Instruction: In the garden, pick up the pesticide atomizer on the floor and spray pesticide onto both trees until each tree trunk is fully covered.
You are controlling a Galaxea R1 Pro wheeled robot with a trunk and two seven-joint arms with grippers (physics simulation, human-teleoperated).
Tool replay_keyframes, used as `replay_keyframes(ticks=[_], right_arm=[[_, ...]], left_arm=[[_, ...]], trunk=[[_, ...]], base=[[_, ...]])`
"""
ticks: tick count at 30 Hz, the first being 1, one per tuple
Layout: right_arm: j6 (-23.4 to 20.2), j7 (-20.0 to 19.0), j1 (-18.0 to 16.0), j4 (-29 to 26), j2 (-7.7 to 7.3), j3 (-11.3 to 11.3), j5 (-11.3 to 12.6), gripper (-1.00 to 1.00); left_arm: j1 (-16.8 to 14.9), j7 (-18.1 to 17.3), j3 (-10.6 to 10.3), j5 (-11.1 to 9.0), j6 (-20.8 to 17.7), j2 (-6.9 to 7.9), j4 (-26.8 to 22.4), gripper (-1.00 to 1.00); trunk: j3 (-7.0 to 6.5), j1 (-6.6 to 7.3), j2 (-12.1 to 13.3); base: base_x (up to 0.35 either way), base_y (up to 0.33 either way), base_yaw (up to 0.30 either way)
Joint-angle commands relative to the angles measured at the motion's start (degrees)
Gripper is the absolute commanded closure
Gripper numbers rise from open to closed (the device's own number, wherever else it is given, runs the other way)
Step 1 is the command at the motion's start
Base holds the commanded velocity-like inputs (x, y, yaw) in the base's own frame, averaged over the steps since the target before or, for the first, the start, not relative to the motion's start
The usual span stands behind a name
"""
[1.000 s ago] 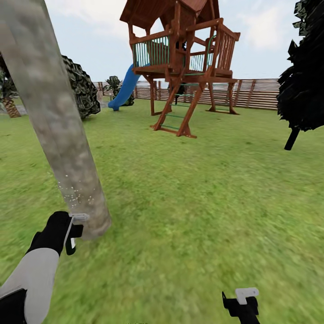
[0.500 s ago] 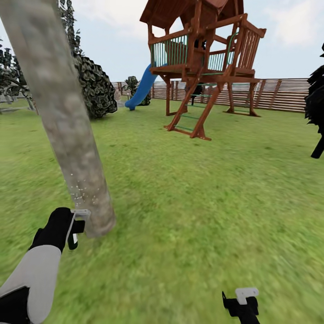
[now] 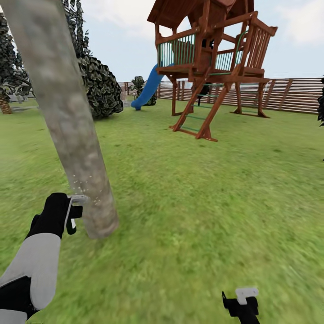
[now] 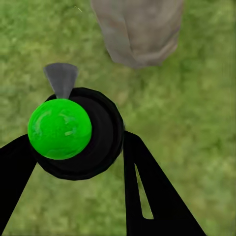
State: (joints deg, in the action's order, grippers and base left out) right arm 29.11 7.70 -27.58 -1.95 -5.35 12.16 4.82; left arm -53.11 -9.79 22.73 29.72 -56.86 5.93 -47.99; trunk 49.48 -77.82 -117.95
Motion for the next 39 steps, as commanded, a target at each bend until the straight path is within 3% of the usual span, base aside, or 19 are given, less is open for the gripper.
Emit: replay_keyframes(ticks=[1, 21, 31, 39], right_arm=[[0.1, 0.1, 0.0, 0.0, -0.01, 0.5, 0.5, -1.0], [0.1, 0.2, 0.0, 0.0, -0.01, 0.5, 0.5, -1.0], [0.1, 0.2, 0.0, -0.1, -0.01, 0.6, 0.5, -1.0], [0.1, 0.2, 0.0, -0.1, 0.02, 0.5, 0.5, -1.0]], left_arm=[[-0.1, -0.6, 0.1, 0.6, -0.1, -0.1, -0.1, 1.0], [0.6, -0.5, 0.0, 0.7, -0.1, -0.21, 0.0, 1.0], [0.8, -0.5, -0.1, 0.8, -0.1, -0.13, 0.0, 1.0], [0.7, -0.5, -0.1, 0.9, -0.1, -0.04, 0.0, 1.0]], trunk=[[0.05, -0.01, 0.0], [0.05, -0.01, 0.0], [0.05, -0.01, 0.0], [0.05, -0.01, 0.0]], base=[[0.202, -0.187, 0.173], [0.017, -0.268, 0.009], [0.0, -0.274, 0.239], [0.137, -0.228, 0.017]])
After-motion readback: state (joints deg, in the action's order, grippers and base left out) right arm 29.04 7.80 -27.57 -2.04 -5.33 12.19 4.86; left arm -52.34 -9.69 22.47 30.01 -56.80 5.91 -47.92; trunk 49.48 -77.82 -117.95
